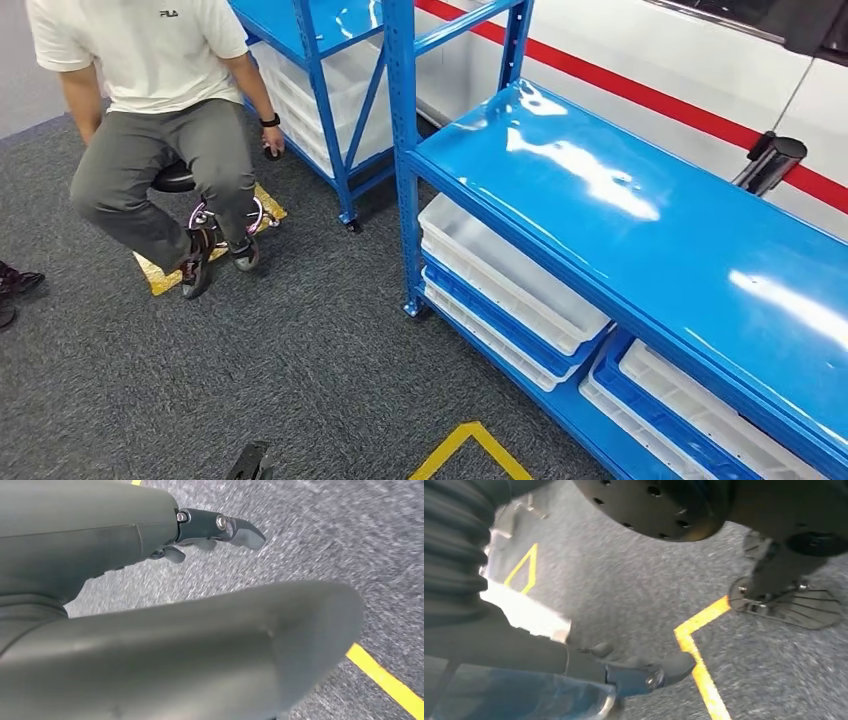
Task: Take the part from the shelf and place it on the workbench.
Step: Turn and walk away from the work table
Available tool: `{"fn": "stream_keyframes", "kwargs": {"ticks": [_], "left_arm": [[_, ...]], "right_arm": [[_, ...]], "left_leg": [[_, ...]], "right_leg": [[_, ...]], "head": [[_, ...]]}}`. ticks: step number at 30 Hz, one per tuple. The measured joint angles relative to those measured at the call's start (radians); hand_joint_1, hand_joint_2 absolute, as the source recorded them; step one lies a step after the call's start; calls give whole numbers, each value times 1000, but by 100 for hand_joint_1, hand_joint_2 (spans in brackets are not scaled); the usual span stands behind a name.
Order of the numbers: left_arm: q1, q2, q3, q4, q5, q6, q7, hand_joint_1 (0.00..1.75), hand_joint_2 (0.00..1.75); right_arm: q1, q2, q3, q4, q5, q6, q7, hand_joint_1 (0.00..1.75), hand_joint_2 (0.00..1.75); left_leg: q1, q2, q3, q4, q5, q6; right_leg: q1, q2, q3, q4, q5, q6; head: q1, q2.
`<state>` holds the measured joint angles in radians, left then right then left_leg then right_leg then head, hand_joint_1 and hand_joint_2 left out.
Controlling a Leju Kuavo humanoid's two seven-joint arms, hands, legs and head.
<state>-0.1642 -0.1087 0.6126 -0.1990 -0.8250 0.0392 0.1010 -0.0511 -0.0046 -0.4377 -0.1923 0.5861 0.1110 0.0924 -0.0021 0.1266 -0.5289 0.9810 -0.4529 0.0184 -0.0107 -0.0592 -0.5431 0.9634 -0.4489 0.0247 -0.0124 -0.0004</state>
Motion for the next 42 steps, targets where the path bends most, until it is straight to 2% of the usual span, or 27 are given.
{"fn": "stream_keyframes", "kwargs": {"ticks": [1,3,5,7,8,9,10,12,14,16,18,20,22,23,24,26,27,29,31,32,34,36,37,38,39,40,42], "left_arm": [[-2,0,0,0,-1,0,0,0,0],[-4,0,0,0,-1,0,0,0,0],[0,0,0,0,-3,0,0,0,0],[5,0,0,0,-6,-1,0,0,0],[7,0,0,0,-9,-1,-1,0,0],[7,1,0,0,-10,-2,-2,0,0],[7,1,0,0,-11,-2,-3,0,0],[6,5,0,0,-12,-4,-5,0,0],[5,8,0,0,-12,-5,-6,0,0],[2,9,1,0,-13,-4,-8,0,0],[-1,9,2,0,-12,-3,-11,0,0],[-1,11,5,0,-11,-2,-14,0,0],[0,13,10,0,-11,-3,-15,0,0],[1,14,12,0,-10,-4,-16,0,0],[1,14,14,0,-10,-5,-17,0,0],[0,15,16,0,-10,-7,-18,0,0],[0,16,16,0,-10,-7,-18,0,0],[0,20,17,-1,-10,-7,-18,0,0],[-3,22,17,-1,-10,-7,-20,0,0],[-5,23,17,-1,-10,-8,-21,0,0],[-6,24,17,-1,-10,-10,-25,0,0],[-3,25,18,-1,-10,-13,-26,0,0],[-1,25,19,-1,-10,-15,-26,0,0],[1,25,21,0,-11,-17,-27,0,0],[2,25,22,0,-12,-18,-27,0,0],[3,26,23,0,-12,-19,-28,0,0],[3,29,25,0,-13,-19,-29,0,0]], "right_arm": [[1,1,0,0,0,0,0,0,175],[1,4,0,0,0,0,0,0,175],[0,7,-1,0,1,0,0,0,175],[1,8,-1,0,2,0,0,0,175],[2,9,-2,0,2,0,0,0,175],[2,9,-2,0,2,0,1,0,175],[2,10,-3,0,2,0,1,0,175],[2,13,-4,0,3,0,1,0,175],[1,17,-4,0,3,0,1,0,175],[3,17,-6,0,3,0,2,0,175],[4,16,-7,0,4,0,3,0,175],[1,13,-7,0,5,0,5,0,175],[-1,11,-7,0,7,0,6,0,175],[0,10,-7,0,8,0,7,0,175],[0,8,-8,0,9,0,8,0,175],[1,4,-8,0,10,0,10,0,175],[0,3,-8,0,11,0,10,0,175],[-3,3,-8,0,11,0,11,0,175],[-3,4,-8,0,11,1,11,0,175],[-2,6,-8,0,11,2,11,0,175],[-3,8,-9,0,12,2,11,0,175],[-4,10,-10,0,15,2,11,0,175],[-4,11,-11,0,16,2,12,0,175],[-3,12,-12,0,17,2,12,0,175],[-1,13,-13,0,18,2,12,0,175],[0,13,-14,0,19,2,12,0,175],[2,17,-15,0,20,2,12,0,175]], "left_leg": [[4,-1,1,4,-4,-7],[11,-43,-13,48,-39,-20],[15,-102,-64,171,-113,-27],[15,-120,-117,291,-161,-26],[15,-121,-125,305,-155,-23],[15,-125,-114,276,-128,-18],[14,-134,-88,215,-88,-11],[13,-184,-30,81,-22,7],[10,-214,-9,26,-4,19],[8,-194,-7,14,2,25],[12,-169,0,-9,14,33],[12,-140,1,-22,22,38],[12,-108,-4,-21,23,38],[12,-92,-5,-21,23,37],[13,-78,-6,-20,23,35],[15,-54,-6,-16,21,25],[13,-43,-6,-12,17,17],[8,-23,-3,-5,9,0],[10,-3,3,-4,5,-13],[15,-4,3,1,0,-20],[23,-48,-18,60,-47,-31],[26,-105,-75,198,-127,-35],[26,-116,-105,265,-156,-34],[26,-120,-123,305,-165,-32],[25,-122,-122,301,-150,-26],[24,-127,-103,258,-119,-18],[20,-172,-37,116,-45,7]], "right_leg": [[-5,13,0,0,2,-8],[-13,35,3,-2,8,-24],[-13,59,3,-1,14,-34],[-6,88,1,1,15,-37],[-4,103,1,2,15,-37],[-1,118,3,3,15,-37],[1,133,5,4,15,-37],[4,159,4,6,16,-35],[0,180,-4,6,20,-28],[0,194,-15,5,26,-18],[5,154,-37,33,11,-14],[5,94,-93,140,-40,-17],[-3,75,-158,272,-90,-12],[-8,72,-170,299,-96,-3],[-12,67,-158,284,-86,10],[-21,35,-77,145,-40,34],[-21,10,-37,76,-20,37],[-18,-16,-1,6,-1,24],[-14,5,-7,6,2,2],[-16,16,-7,6,4,-6],[-21,38,-6,4,12,-23],[-18,62,-10,5,18,-34],[-14,76,-12,5,20,-37],[-10,90,-14,6,21,-39],[-5,105,-14,7,22,-39],[-1,119,-13,7,23,-41],[4,145,-13,8,25,-40]], "head": [[0,0],[-2,0],[-5,0],[-4,0],[-4,0],[-4,0],[-4,0],[-3,0],[-5,0],[-8,0],[-6,0],[-2,0],[0,0],[0,0],[1,0],[1,0],[1,0],[0,0],[-2,0],[-3,0],[-5,0],[-8,0],[-9,0],[-9,0],[-9,0],[-9,0],[-8,0]]}}
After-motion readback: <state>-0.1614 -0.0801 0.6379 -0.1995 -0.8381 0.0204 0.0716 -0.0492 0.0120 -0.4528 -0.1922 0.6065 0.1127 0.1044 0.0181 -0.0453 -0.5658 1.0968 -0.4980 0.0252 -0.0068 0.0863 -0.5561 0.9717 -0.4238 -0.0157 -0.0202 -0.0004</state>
